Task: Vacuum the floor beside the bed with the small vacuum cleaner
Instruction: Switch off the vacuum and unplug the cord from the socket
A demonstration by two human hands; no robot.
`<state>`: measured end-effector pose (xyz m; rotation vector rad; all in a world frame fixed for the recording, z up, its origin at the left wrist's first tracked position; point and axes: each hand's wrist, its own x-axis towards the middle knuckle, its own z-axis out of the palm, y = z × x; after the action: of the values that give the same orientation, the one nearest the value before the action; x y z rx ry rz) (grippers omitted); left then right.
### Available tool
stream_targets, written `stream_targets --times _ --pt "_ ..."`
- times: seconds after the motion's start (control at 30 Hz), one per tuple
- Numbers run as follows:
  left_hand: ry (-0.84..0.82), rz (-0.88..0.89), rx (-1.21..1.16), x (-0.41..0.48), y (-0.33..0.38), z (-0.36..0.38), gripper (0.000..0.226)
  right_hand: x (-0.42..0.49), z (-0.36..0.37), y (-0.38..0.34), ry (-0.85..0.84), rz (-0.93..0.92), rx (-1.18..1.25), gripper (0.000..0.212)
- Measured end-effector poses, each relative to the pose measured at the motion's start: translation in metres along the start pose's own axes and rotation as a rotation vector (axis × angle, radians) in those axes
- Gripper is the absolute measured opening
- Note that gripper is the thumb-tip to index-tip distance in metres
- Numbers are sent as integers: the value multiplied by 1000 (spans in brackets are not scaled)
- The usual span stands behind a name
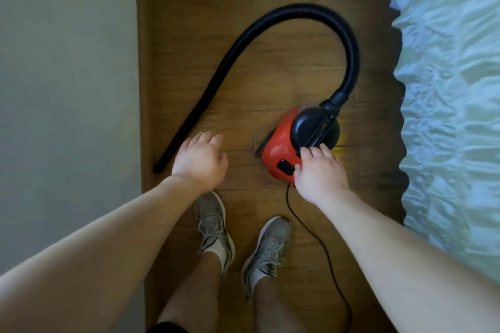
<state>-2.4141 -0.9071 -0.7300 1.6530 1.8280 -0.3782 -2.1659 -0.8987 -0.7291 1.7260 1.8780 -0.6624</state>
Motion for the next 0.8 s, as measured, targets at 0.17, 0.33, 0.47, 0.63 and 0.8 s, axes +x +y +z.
stream_targets --times 0.17,0.33,0.47,0.63,0.8 --pt "23 2 -22 -17 10 -55 54 -15 -53 -1 47 -13 3 51" --pt "89 25 -11 -31 14 -102 53 -30 -103 -3 87 -18 31 51" --pt "147 64 37 -46 21 -144 54 -50 -150 -5 154 -36 36 47" --pt "216 100 24 -77 39 -193 53 -83 -205 -2 234 -71 42 46" --pt "270 112 -19 -117 61 -233 52 -123 -249 -1 303 -108 41 48"
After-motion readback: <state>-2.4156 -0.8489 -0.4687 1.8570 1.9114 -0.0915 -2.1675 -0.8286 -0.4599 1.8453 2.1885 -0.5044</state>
